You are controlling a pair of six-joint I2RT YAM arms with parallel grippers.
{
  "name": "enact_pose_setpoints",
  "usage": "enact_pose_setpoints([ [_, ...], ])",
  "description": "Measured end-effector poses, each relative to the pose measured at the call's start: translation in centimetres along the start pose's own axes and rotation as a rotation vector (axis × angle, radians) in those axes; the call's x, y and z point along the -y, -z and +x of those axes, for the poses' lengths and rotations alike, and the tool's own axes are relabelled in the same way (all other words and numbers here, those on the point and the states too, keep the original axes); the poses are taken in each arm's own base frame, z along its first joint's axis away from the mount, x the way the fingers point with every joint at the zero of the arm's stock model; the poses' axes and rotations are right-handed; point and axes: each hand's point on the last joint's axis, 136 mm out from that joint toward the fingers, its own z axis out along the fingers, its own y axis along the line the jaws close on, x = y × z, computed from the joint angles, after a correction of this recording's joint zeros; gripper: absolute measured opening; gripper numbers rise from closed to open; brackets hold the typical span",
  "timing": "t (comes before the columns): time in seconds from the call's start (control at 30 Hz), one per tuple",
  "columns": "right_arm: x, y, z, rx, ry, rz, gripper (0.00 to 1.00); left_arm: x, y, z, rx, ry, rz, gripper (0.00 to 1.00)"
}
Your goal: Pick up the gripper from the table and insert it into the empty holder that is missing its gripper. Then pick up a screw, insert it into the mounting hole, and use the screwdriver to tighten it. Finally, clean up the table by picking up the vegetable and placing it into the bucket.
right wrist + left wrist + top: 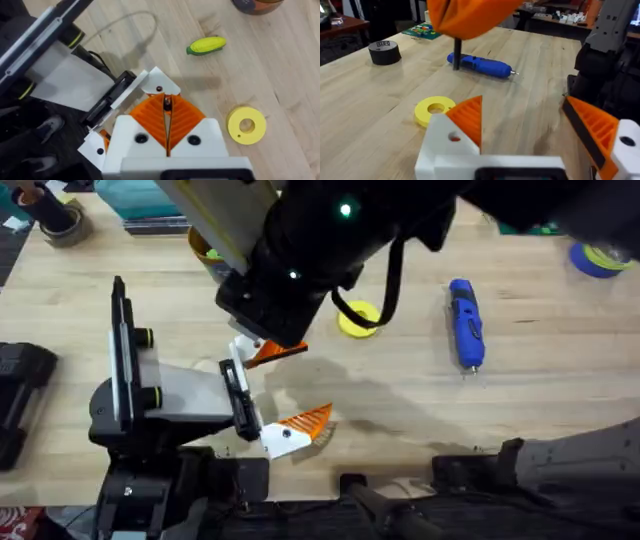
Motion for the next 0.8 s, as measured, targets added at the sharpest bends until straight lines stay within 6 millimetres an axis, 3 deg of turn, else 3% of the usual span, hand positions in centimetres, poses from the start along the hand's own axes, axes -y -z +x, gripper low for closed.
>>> enact_pose_setpoints([
  [0.8, -0.9, -1.5, 0.2, -0.005, 0.019, -0.011, 0.006, 0.0, 0.0, 0.0, 0.0, 0.0, 0.0, 0.986],
])
